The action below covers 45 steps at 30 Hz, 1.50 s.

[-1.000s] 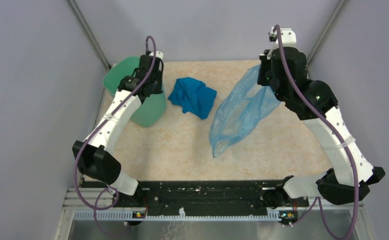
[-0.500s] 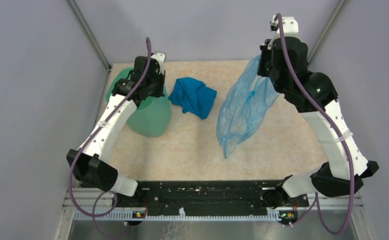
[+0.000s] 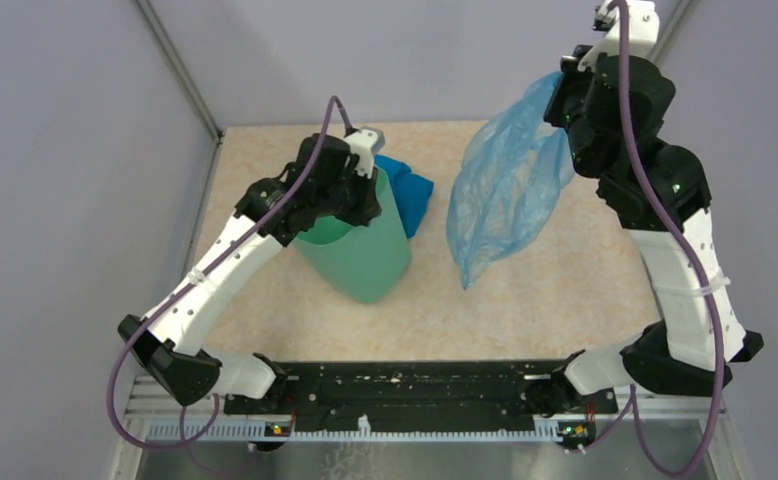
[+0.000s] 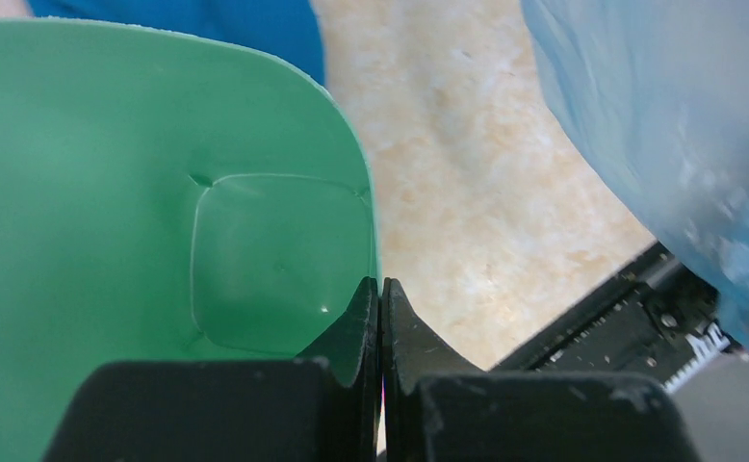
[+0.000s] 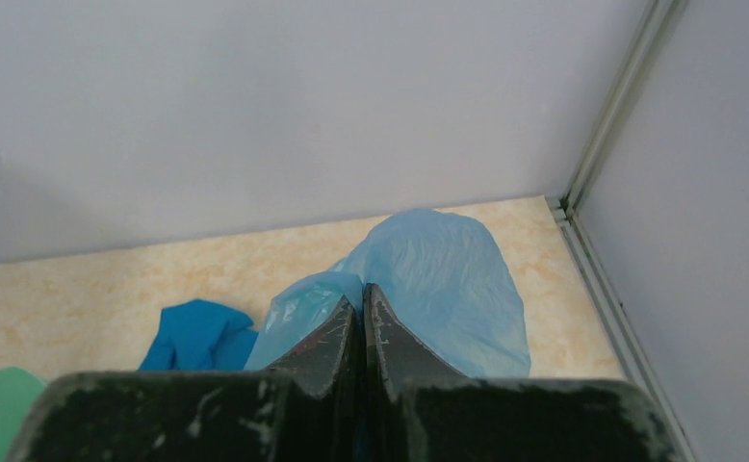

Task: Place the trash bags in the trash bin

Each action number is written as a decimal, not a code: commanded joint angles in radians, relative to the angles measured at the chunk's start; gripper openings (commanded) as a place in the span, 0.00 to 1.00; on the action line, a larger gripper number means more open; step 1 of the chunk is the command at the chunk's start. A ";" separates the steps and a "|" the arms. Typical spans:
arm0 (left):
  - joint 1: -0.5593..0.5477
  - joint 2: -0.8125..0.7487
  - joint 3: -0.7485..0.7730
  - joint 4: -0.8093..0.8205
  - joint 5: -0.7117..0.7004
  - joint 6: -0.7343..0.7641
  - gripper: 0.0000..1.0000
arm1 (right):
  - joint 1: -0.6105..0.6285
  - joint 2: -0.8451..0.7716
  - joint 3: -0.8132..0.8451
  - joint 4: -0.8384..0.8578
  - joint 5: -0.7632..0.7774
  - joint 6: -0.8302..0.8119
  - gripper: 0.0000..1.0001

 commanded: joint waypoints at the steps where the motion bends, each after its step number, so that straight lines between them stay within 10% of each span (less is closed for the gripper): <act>1: -0.096 -0.019 0.000 0.037 0.006 -0.097 0.00 | -0.005 -0.037 0.071 0.090 0.038 -0.047 0.00; 28: -0.346 0.258 -0.006 0.519 -0.076 -0.154 0.00 | -0.005 -0.168 0.089 0.267 0.048 -0.119 0.00; 45: -0.343 0.143 0.026 0.489 -0.043 -0.168 0.45 | -0.004 -0.165 0.090 0.289 -0.002 -0.151 0.00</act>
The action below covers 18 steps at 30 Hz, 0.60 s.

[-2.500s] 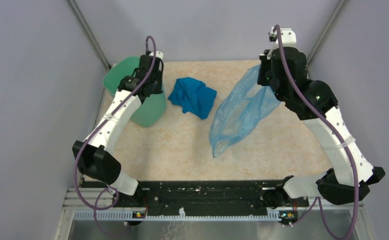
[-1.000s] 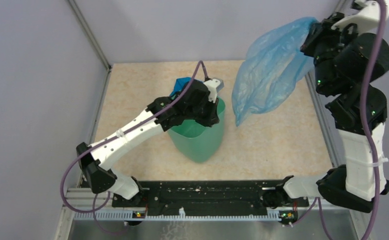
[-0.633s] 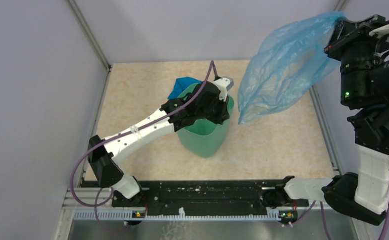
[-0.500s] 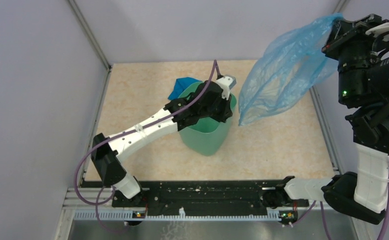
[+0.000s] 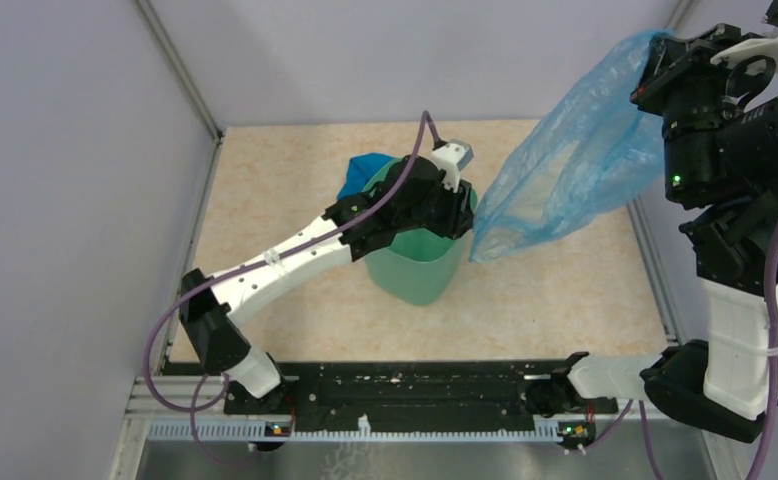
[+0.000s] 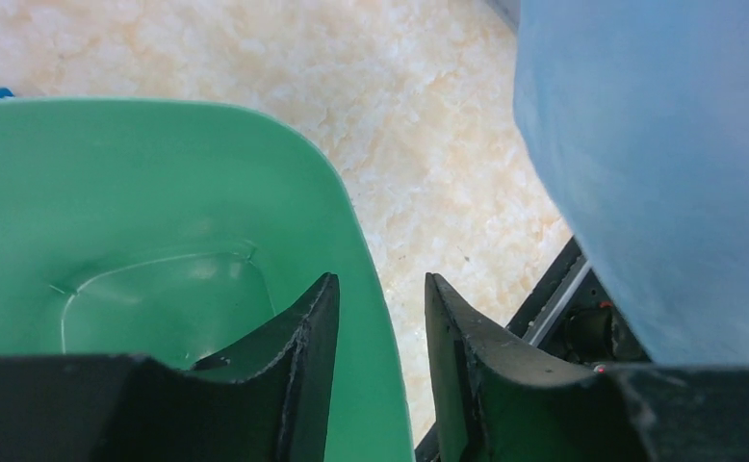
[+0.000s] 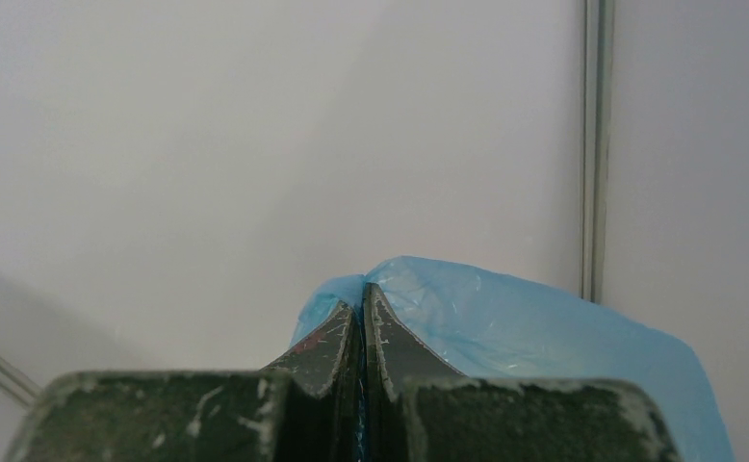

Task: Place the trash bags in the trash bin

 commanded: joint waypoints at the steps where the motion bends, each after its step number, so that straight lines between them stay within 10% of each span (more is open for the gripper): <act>1: 0.005 -0.117 0.028 0.033 -0.001 -0.009 0.45 | -0.004 -0.007 0.011 0.047 -0.042 -0.027 0.00; 18: 0.003 -0.590 -0.259 0.133 0.058 -0.050 0.65 | -0.004 0.054 0.077 0.090 -0.203 0.049 0.00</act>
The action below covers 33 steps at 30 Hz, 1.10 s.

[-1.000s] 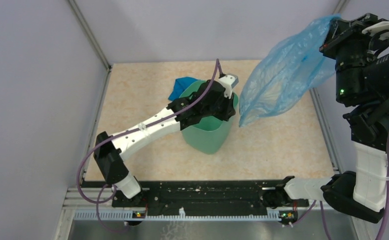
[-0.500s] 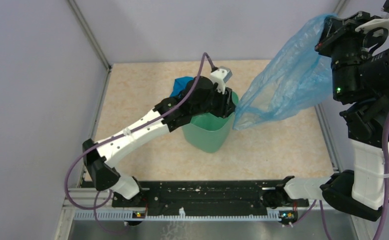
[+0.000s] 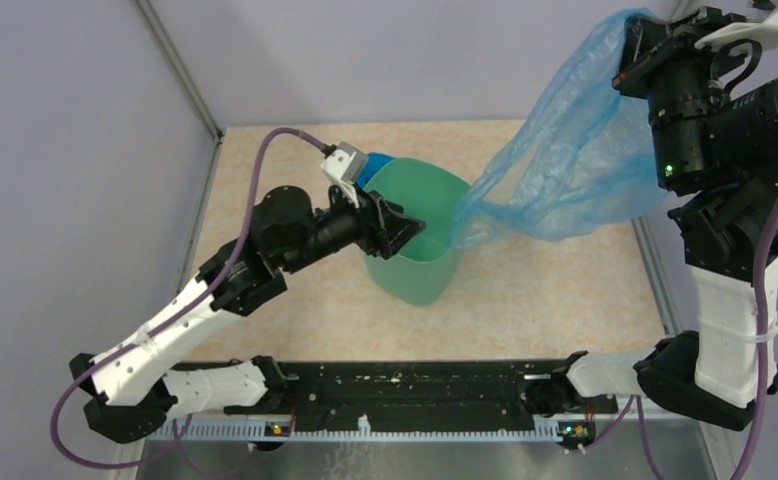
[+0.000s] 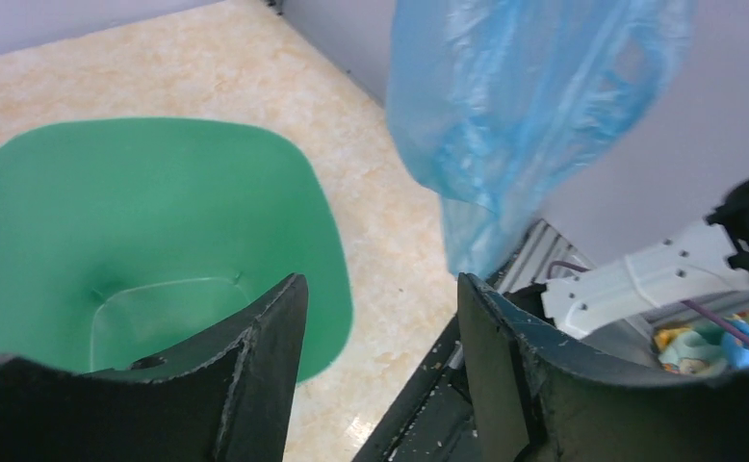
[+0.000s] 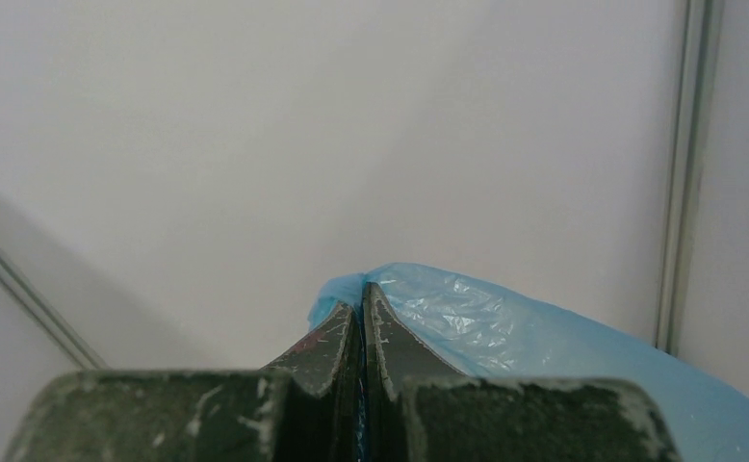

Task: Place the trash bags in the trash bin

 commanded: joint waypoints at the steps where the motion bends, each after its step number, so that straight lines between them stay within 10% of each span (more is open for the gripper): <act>1: -0.001 -0.065 -0.046 0.128 0.113 -0.012 0.68 | -0.002 0.013 0.035 0.050 -0.090 0.049 0.00; 17: -0.004 0.056 0.007 0.201 0.143 -0.035 0.79 | 0.013 0.086 0.120 0.019 -0.213 0.120 0.00; 28: -0.004 0.036 0.095 0.227 0.023 -0.001 0.10 | 0.014 0.076 0.085 0.016 -0.399 0.218 0.00; 33: -0.004 0.015 0.169 0.173 0.050 0.042 0.00 | 0.014 0.073 0.064 0.017 -0.450 0.259 0.00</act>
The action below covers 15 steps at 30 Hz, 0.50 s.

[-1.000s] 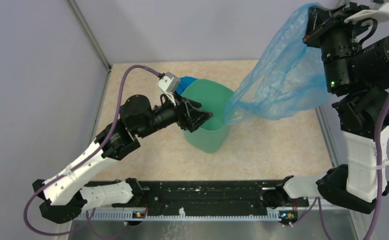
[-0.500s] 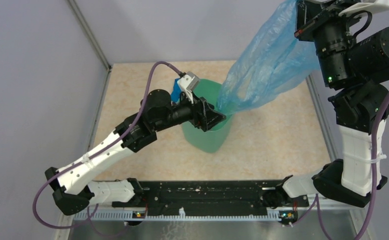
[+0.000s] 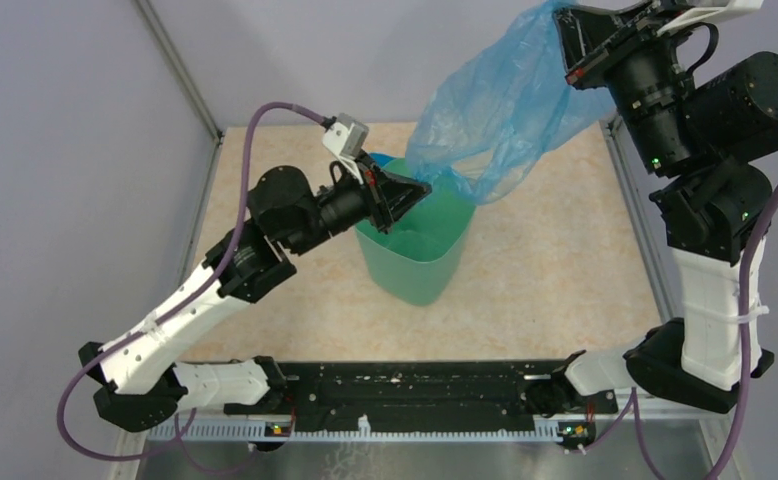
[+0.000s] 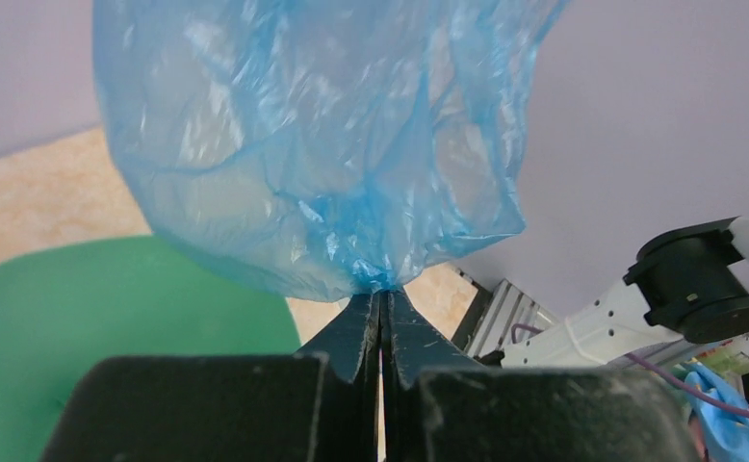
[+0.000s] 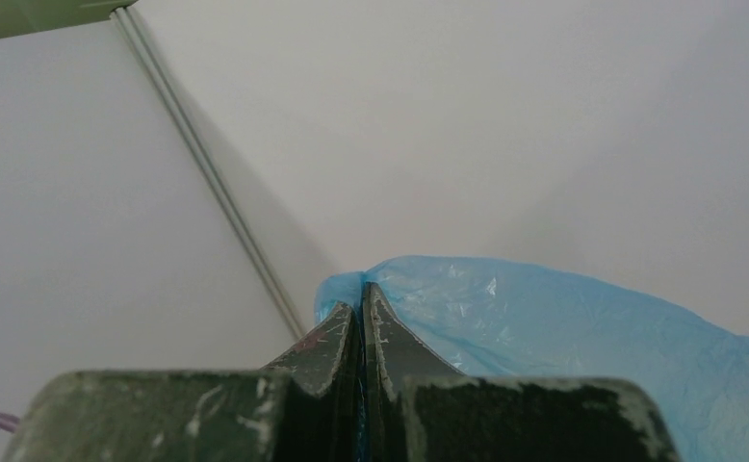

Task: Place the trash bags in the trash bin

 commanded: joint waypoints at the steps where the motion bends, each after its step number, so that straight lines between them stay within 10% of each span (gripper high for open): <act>1: -0.004 -0.051 0.105 0.010 -0.003 0.062 0.00 | 0.011 -0.011 -0.012 0.011 -0.085 0.061 0.00; 15: -0.004 -0.072 0.301 -0.143 0.001 0.049 0.00 | 0.012 -0.019 -0.114 0.027 -0.234 0.252 0.00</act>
